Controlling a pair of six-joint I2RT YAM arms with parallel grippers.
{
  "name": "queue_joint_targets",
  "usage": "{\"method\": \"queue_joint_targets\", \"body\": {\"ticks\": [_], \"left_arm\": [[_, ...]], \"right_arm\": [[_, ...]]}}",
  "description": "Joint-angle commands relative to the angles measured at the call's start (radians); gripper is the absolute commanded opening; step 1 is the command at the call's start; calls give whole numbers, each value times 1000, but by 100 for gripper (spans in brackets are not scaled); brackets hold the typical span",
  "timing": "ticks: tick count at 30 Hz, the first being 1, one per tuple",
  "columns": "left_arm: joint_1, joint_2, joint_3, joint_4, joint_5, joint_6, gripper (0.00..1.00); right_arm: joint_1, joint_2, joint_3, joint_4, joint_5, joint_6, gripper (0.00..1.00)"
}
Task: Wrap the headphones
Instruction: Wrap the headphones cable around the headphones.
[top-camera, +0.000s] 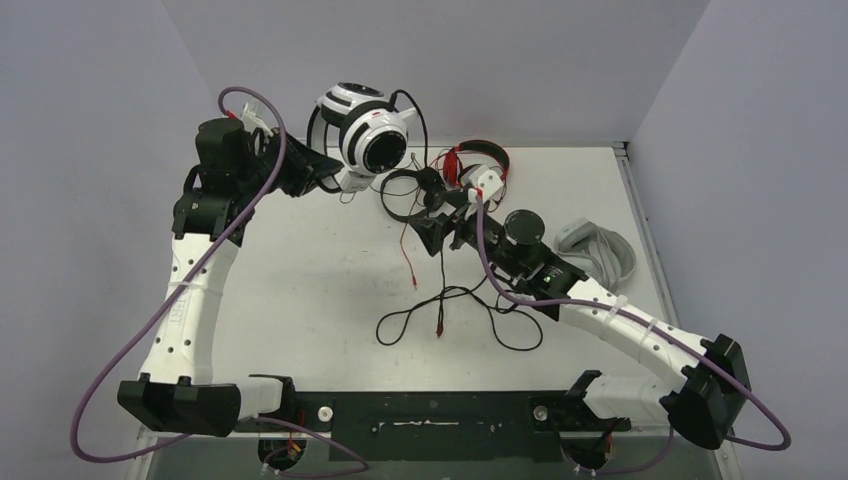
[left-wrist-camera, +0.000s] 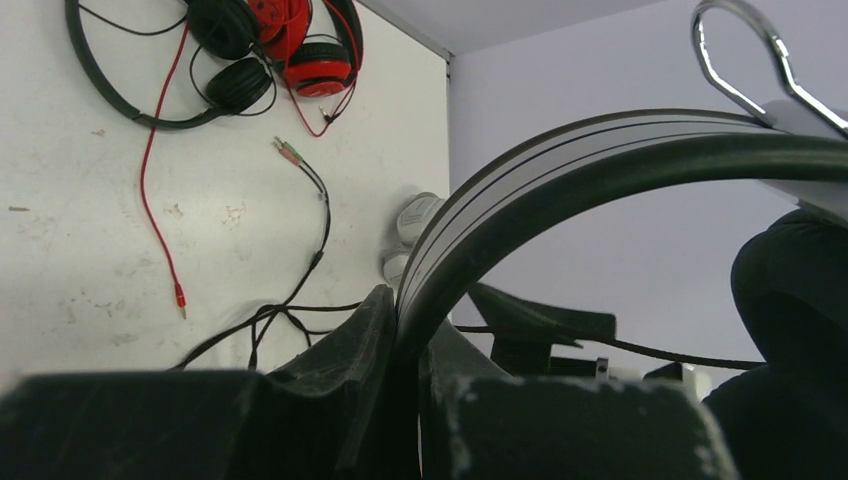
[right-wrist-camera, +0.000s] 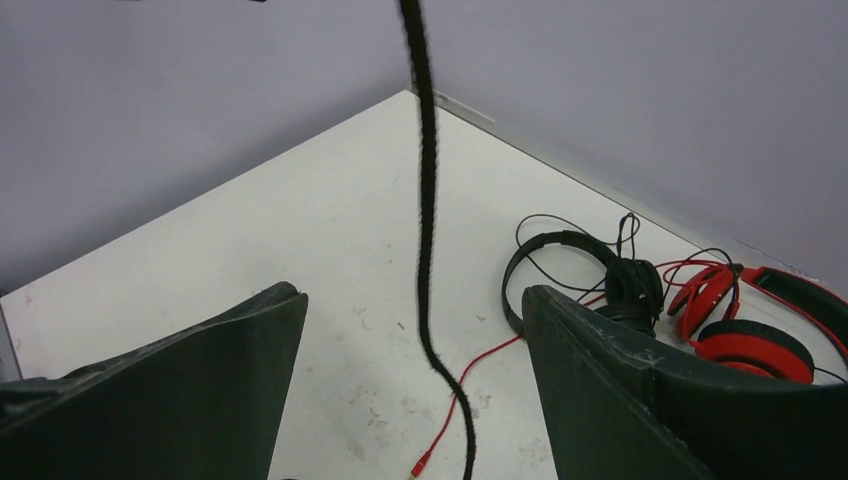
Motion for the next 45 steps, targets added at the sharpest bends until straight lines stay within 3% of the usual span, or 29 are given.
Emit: {"method": "queue_joint_targets", "body": {"ticks": [1, 4, 5, 8, 18, 22, 31, 34, 38, 45], "left_arm": [[-3, -77, -49, 31, 35, 33, 0], [-4, -96, -78, 7, 58, 55, 0], [-5, -102, -84, 2, 63, 60, 0], [-19, -122, -113, 10, 71, 66, 0], [-141, -142, -230, 62, 76, 50, 0], [-223, -130, -267, 165, 71, -26, 0], [-319, -155, -380, 430, 55, -256, 0], [-343, -169, -407, 476, 27, -308, 0], [-374, -180, -415, 506, -8, -351, 0], [-390, -189, -436, 602, -29, -451, 0]], "right_arm": [[-20, 62, 96, 23, 42, -2, 79], [-37, 87, 112, 37, 64, 36, 74], [-46, 93, 111, 44, 65, 54, 67], [-86, 108, 99, 85, -12, 120, 35], [-133, 179, 87, 108, -203, 222, 11], [-89, 194, 20, 203, -288, 285, 12], [14, 151, -155, 398, -199, 329, 14], [29, 136, -200, 453, -203, 335, 19], [37, 118, -225, 466, -196, 326, 15], [38, 129, -262, 507, -203, 317, 22]]}}
